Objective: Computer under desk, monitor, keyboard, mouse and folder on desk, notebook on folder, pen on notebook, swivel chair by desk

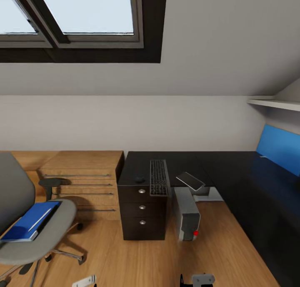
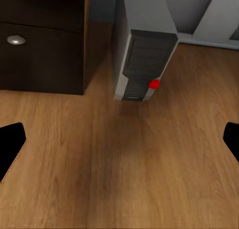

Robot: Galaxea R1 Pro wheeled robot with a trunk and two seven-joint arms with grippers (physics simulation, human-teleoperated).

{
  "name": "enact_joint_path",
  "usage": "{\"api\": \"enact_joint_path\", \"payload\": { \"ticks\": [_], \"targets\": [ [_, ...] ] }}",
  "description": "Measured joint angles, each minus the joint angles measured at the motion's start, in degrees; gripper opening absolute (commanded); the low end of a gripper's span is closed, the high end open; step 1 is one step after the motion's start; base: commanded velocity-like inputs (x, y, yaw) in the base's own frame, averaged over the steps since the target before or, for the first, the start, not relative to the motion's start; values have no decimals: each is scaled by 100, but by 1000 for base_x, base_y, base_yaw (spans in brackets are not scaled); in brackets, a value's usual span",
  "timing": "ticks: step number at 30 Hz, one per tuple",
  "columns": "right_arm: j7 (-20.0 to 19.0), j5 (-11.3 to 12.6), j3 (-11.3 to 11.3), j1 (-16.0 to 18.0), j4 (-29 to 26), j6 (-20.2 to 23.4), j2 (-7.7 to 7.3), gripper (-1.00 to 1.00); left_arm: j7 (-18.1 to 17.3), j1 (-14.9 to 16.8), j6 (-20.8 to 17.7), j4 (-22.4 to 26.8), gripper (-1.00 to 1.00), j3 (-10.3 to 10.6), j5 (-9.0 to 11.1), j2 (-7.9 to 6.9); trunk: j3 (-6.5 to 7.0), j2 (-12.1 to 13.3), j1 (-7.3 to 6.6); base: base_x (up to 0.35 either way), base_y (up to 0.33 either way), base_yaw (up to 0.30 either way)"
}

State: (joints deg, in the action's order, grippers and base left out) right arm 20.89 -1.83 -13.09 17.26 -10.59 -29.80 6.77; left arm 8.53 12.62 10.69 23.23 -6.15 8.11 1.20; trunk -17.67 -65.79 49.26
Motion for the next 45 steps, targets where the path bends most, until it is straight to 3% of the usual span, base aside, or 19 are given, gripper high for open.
{"api": "enact_joint_path", "payload": {
  "ticks": [9,10,11,12,13,15,16,17,18,20,21,22,23,24,27,30,34,37,45],
  "targets": [
    [1,20,-2,0,-28,-203,4,100,-6,0,-7,50,100,41,6,22,0,0,3,19,9,0],
    [11,49,20,7,-622,-365,13,100,23,-2,-374,540,100,19,-8,24,0,1,3,0,0,0],
    [11,35,9,14,-1102,-343,18,100,22,-1,-684,1485,100,18,-6,24,1,0,3,0,0,0],
    [13,60,18,10,-1246,-322,18,100,20,5,-876,2335,100,17,-13,24,2,0,2,0,0,0],
    [15,94,17,16,-1531,-243,21,100,16,3,-1254,2665,100,14,3,21,2,0,2,0,0,0],
    [23,444,24,52,-2244,216,50,100,5,3,-2323,3708,100,-2,8,19,2,0,2,0,0,0],
    [30,578,26,61,-2386,369,57,100,4,2,-2515,3935,100,-5,13,18,1,0,2,0,0,0],
    [24,1083,22,137,-2763,950,70,100,1,3,-2964,4502,100,-8,16,21,3,0,2,0,0,0],
    [-120,1735,22,298,-3113,1669,66,100,-3,2,-3306,5035,100,-13,28,23,3,0,2,0,0,0],
    [-351,2228,30,445,-3329,2157,57,100,-6,0,-3503,5292,100,-17,57,23,1,0,2,0,0,0],
    [-647,2682,38,557,-3516,2574,51,100,-8,0,-3649,5436,100,-19,116,22,2,0,2,0,0,0],
    [-814,2923,44,609,-3600,2759,48,100,-9,0,-3708,5492,100,-20,163,21,1,1,2,0,0,0],
    [-1119,3392,59,674,-3743,3073,43,100,-10,0,-3787,5559,100,-21,281,20,1,1,2,0,0,0],
    [-1261,3631,83,700,-3808,3231,40,100,-10,0,-3816,5580,100,-22,350,19,1,1,2,0,0,0],
    [-1772,4978,523,769,-3934,3938,-59,100,-11,0,-3898,5614,100,-22,601,17,1,0,2,62,0,0],
    [-1900,5719,836,782,-3732,4145,-197,100,-11,-1,-3914,5574,100,-17,659,21,0,1,0,224,0,0],
    [-1944,5995,949,787,-3507,4195,-404,100,-20,-15,-3901,5360,100,19,669,30,0,0,-1,288,0,0],
    [-1956,6103,1003,789,-3223,4203,-527,100,-20,-235,-3877,5181,100,247,662,33,0,0,-1,316,0,0],
    [-1961,6162,1027,793,-3134,4065,-520,100,-15,-313,-3899,5408,100,292,666,12,1,0,0,286,0,0]
  ]
}}
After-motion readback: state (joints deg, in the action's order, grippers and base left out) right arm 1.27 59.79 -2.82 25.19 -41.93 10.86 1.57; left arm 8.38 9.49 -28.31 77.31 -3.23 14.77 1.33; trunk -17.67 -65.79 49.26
